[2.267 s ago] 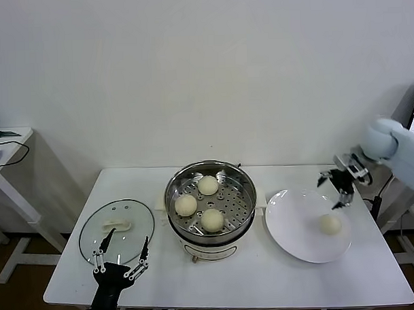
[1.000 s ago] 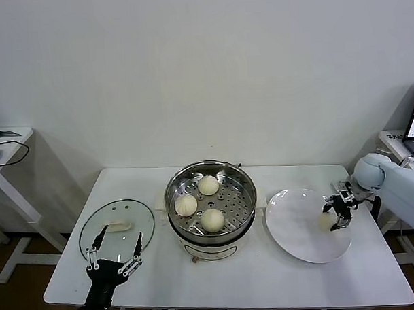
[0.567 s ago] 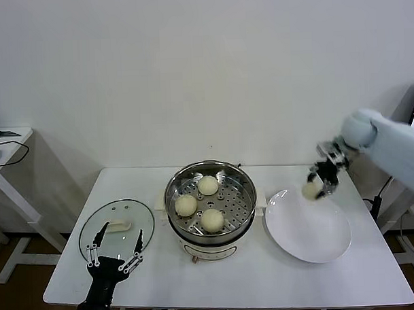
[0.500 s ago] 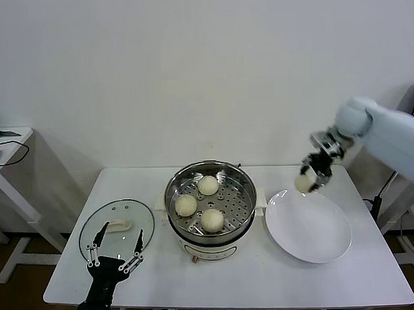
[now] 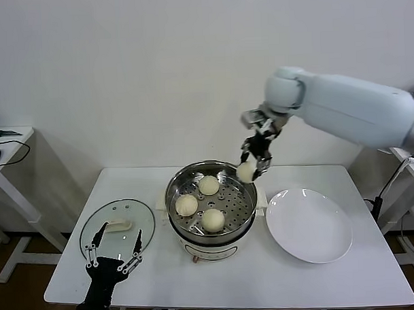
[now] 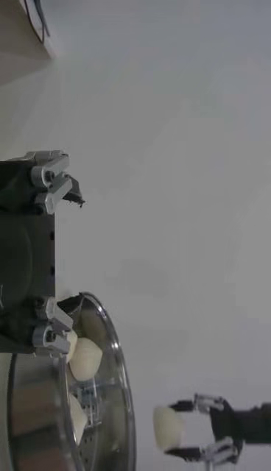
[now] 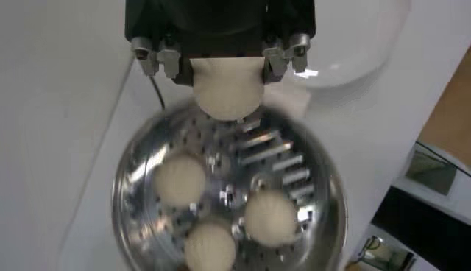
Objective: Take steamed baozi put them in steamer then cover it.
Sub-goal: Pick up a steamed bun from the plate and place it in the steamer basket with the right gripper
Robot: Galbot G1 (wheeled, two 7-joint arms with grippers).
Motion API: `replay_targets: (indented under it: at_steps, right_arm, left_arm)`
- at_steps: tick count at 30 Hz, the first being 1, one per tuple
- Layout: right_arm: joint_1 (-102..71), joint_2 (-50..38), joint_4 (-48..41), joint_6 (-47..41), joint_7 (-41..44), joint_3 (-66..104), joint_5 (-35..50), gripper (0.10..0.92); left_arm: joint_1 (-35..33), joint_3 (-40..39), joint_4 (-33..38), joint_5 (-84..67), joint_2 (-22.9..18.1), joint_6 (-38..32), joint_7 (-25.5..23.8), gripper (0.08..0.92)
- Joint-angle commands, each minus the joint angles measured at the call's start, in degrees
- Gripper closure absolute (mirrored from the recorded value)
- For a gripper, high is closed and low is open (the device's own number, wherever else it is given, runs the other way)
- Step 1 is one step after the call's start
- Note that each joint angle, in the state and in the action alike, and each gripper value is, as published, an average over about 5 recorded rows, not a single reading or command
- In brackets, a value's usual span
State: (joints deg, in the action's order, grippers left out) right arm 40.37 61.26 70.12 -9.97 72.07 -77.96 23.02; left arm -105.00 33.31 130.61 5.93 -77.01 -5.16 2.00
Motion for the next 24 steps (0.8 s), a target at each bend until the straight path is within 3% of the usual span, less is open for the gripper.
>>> replay_targets:
  at_steps: [1, 24]
  right_arm:
    - [-3.24, 7.27, 0.59, -3.27, -5.74, -4.89, 1.29, 0.405]
    - [-8.60, 8.45, -2.56, -3.21, -6.28, -4.86, -3.93, 0.409]
  left_arm:
    - [0.00, 0.19, -0.23, -0.03, -0.02, -0.08, 0.04, 0.177]
    - [-0.29, 0.63, -0.47, -0.18, 0.10, -0.36, 0.19, 0.177]
